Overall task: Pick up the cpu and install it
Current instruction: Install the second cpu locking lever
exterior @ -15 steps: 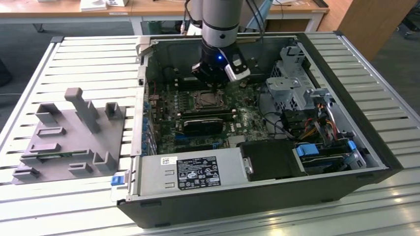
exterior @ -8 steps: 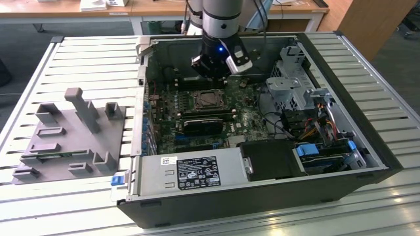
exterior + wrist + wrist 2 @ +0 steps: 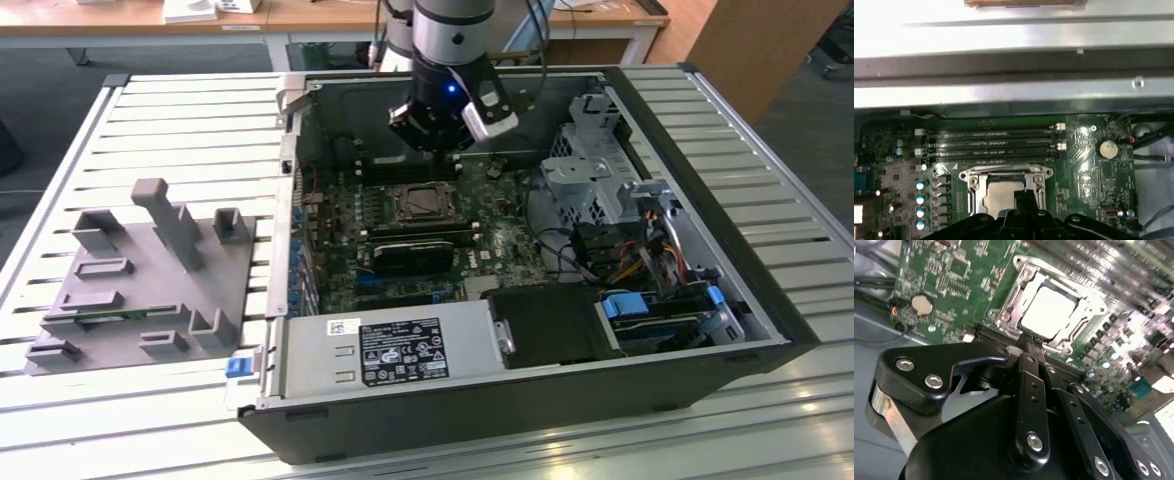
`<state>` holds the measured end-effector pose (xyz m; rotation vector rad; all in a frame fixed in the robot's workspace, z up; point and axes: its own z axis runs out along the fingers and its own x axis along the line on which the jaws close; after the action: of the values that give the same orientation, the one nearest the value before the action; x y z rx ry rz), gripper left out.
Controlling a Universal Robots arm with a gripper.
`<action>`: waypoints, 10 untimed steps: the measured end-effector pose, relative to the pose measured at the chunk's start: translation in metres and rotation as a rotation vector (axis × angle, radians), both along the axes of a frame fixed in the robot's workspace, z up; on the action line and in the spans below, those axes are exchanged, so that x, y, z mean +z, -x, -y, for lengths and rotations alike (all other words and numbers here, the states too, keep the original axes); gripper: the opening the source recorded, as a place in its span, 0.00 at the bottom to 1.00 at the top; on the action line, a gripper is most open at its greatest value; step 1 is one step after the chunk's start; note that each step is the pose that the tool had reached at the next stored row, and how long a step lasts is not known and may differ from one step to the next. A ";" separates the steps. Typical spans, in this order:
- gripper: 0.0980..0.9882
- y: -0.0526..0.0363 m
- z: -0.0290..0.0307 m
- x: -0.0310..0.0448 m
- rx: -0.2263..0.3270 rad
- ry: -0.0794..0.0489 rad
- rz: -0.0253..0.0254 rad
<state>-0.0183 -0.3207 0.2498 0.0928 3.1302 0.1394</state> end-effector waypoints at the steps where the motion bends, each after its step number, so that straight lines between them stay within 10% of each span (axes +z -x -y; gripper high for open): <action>1: 0.01 0.0000 0.0037 0.0000 0.000 0.000 -0.0001; 10: 0.01 0.0001 0.0350 -0.0012 0.000 -0.001 -0.0011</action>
<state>-0.0183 -0.3557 0.2486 0.0929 3.1312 0.1414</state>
